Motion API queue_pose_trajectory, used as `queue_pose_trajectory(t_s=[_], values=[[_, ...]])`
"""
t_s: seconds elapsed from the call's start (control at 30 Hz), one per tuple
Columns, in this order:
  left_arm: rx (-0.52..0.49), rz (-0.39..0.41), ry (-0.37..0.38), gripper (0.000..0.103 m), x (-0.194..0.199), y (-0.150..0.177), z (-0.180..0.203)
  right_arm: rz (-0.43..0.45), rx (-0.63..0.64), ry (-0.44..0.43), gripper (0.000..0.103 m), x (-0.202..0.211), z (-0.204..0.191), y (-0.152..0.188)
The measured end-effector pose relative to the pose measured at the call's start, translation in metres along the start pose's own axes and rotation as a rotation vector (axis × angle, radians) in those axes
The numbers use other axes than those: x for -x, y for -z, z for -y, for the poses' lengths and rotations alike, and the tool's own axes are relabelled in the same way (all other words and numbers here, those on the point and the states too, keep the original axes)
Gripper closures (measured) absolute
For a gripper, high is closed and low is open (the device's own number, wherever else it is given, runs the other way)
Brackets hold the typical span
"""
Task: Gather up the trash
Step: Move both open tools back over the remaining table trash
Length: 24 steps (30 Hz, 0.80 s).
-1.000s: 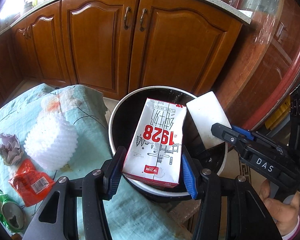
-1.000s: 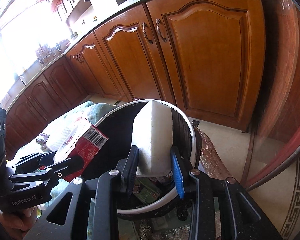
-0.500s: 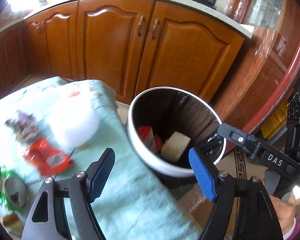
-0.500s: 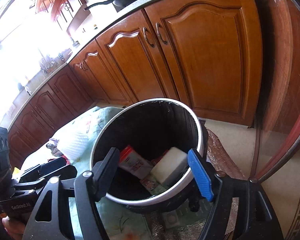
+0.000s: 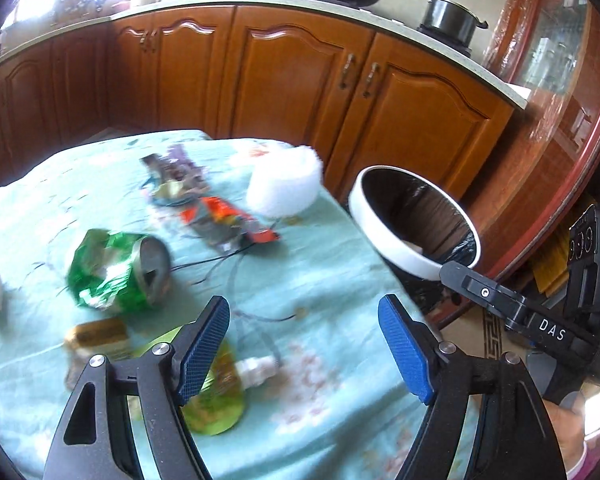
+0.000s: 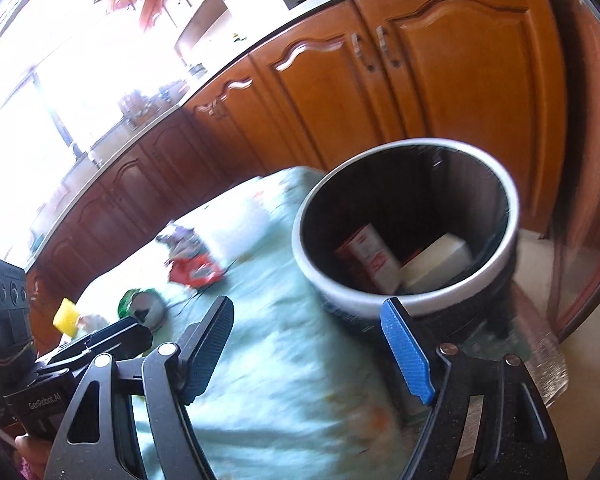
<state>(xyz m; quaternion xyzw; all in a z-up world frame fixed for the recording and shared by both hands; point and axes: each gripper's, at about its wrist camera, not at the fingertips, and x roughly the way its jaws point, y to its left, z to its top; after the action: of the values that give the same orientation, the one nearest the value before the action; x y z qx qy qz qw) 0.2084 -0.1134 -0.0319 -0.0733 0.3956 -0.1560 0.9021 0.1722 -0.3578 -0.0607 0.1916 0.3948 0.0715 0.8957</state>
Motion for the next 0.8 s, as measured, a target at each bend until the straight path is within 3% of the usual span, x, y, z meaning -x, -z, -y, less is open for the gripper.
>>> queue_pose_trajectory(t_s=[0.37,0.8], values=[[0.112,0.020,-0.092,0.026,0.055,0.033,-0.067,-0.097,0.098,-0.109,0.025,-0.023,-0.064,0.031],[0.232,0.051,-0.205,0.026,0.100,0.043,-0.134,-0.209,0.224,-0.249,0.025,-0.055,-0.133,0.046]])
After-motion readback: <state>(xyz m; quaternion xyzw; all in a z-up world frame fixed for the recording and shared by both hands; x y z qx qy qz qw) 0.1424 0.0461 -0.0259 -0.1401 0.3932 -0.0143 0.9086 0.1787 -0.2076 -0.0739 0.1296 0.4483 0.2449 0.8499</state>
